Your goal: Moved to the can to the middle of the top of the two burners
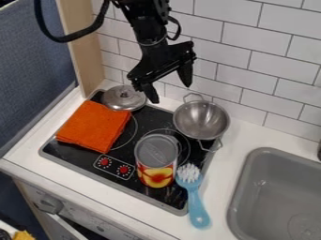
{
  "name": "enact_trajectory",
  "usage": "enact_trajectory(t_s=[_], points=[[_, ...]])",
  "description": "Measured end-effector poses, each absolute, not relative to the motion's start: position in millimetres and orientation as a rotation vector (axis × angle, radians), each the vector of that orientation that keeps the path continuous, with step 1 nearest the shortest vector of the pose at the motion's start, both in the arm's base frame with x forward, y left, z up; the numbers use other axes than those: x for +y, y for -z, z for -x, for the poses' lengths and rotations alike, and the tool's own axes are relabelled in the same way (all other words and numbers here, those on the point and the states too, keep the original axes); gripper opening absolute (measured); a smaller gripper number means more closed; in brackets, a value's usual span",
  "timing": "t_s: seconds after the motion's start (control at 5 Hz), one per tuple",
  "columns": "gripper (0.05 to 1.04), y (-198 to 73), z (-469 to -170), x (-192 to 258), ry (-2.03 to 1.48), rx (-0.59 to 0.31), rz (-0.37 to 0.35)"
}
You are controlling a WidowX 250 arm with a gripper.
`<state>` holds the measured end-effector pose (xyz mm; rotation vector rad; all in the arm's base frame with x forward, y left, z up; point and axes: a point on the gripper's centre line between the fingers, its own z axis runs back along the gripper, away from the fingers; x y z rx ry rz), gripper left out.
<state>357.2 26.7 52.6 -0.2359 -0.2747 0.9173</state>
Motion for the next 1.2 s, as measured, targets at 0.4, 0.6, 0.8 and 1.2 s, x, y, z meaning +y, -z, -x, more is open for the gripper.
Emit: enact_trajectory(t_s=[0.4, 0.6, 0.8, 1.2], points=[[1.001, -43, -328, 27, -0.994, -0.24, 0.162], [1.001, -57, -308, 23, -1.031, -0.247, 0.188], [1.001, -57, -281, 17, -1.054, -0.205, 0.2], [1.001, -21, -248, -8, -0.918, -0.138, 0.173]])
